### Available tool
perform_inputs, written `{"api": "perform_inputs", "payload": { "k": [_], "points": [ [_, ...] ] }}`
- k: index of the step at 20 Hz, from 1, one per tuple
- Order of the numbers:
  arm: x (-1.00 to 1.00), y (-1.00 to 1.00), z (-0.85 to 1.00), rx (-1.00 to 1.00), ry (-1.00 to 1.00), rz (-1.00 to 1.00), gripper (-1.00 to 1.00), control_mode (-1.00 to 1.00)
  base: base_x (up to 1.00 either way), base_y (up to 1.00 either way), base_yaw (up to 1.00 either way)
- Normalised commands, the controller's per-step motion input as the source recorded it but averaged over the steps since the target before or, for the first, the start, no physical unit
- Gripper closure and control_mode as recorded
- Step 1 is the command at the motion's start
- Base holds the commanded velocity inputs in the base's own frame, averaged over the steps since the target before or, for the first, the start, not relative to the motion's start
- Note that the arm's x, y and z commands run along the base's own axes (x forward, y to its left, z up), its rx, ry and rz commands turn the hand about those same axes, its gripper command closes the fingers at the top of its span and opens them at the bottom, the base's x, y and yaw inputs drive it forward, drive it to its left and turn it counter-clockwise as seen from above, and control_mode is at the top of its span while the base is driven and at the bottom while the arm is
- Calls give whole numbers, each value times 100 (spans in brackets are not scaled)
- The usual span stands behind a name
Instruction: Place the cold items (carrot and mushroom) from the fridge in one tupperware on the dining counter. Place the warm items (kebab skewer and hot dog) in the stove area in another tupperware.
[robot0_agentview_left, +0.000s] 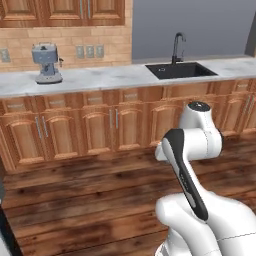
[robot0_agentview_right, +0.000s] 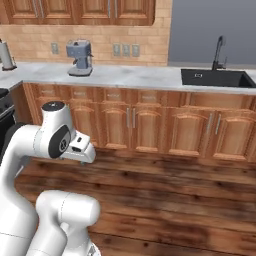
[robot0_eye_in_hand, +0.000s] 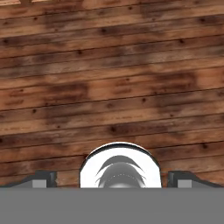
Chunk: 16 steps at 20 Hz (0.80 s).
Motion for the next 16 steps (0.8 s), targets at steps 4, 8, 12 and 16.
{"api": "perform_inputs", "payload": {
  "k": [4,8,12,16],
  "points": [
    [0,0,0,0,0,0,-100,100,100,1,22],
    [0,0,0,0,0,0,-100,100,100,3,22],
    [0,0,0,0,0,0,-100,100,100,0,18],
    [0,0,0,0,0,0,-100,100,100,0,23]
  ]
}}
